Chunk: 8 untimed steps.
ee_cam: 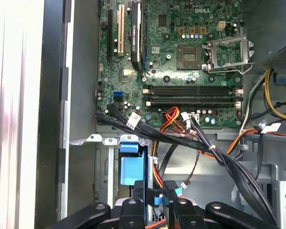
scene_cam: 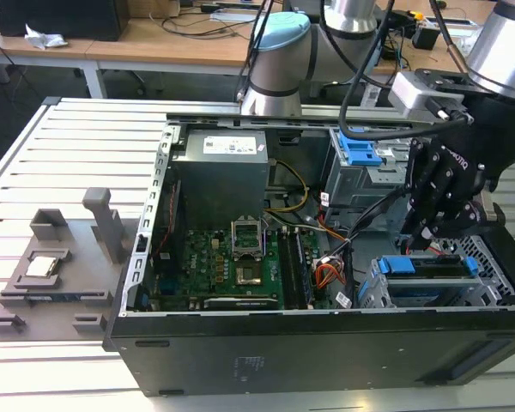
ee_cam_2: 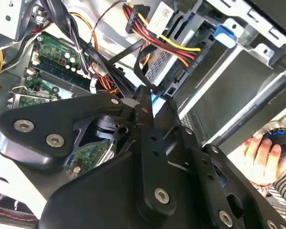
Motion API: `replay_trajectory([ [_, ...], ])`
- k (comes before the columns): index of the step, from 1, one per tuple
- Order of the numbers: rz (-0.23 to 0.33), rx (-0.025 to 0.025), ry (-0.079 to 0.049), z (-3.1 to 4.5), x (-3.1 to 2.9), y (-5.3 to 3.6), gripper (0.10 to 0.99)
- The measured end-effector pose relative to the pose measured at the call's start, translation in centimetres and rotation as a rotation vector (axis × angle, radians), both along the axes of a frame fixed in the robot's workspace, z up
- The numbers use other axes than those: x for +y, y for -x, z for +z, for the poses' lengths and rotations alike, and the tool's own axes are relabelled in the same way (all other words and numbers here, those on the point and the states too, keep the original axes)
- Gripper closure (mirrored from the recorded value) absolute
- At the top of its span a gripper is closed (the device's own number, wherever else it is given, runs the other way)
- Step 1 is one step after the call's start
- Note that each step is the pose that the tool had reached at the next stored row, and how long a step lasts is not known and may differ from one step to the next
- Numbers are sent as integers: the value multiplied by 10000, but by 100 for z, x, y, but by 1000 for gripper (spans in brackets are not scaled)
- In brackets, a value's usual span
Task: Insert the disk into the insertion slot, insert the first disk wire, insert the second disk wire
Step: 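Insert the second disk wire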
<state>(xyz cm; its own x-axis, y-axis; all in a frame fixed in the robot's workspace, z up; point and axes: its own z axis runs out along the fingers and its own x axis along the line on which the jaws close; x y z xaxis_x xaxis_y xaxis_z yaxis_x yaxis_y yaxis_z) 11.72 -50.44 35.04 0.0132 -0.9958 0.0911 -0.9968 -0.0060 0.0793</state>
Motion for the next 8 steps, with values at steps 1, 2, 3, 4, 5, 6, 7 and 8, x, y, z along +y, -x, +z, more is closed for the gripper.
replay_trajectory([
  [1,86,0,2,-10,10,0,784],
  [2,183,0,7,-18,17,0,784],
  [3,435,0,30,-33,22,1,784],
  [4,579,0,65,-40,27,1,784],
  [5,679,2,118,-46,33,1,784],
  [6,728,4,189,-52,38,1,784],
  [7,738,9,324,-53,41,1,784],
  [8,737,10,345,-53,40,1,784],
])
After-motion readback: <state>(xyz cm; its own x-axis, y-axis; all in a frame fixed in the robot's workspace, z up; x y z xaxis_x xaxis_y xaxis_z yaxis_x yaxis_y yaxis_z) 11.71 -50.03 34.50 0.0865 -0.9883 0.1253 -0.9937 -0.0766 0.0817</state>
